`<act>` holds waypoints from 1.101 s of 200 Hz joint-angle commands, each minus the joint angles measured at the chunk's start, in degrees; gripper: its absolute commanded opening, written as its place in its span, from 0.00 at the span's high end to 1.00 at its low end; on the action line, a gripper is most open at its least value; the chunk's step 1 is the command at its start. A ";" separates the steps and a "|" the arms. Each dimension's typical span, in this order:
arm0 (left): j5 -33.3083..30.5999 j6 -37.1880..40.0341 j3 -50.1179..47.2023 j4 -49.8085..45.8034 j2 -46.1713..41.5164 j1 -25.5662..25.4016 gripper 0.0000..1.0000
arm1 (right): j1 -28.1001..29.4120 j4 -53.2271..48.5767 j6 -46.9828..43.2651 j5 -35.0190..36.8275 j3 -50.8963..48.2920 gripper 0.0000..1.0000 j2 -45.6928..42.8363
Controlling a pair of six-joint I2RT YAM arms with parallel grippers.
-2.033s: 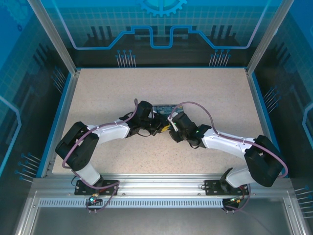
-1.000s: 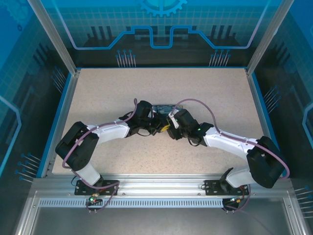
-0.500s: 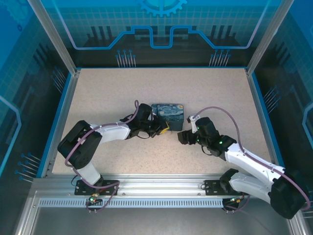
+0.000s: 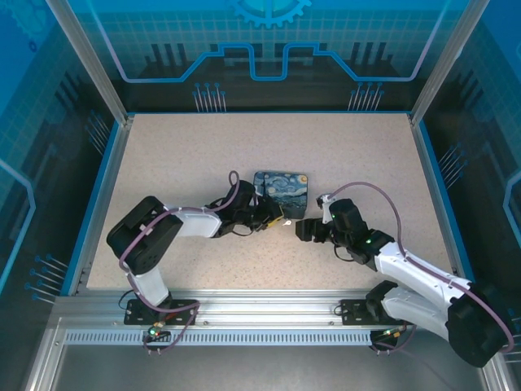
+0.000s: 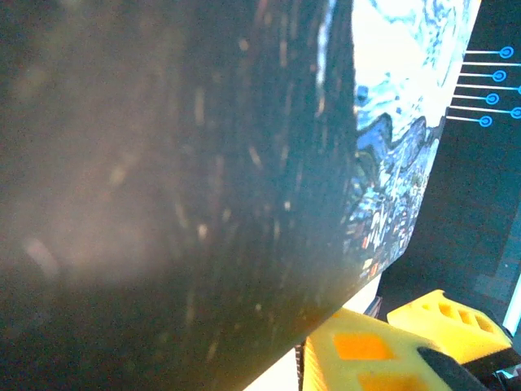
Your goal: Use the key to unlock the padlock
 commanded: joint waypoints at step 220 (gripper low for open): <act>-17.57 22.53 11.37 -36.71 -21.92 2.80 0.01 | -1.42 10.11 16.94 -6.65 3.36 0.19 13.14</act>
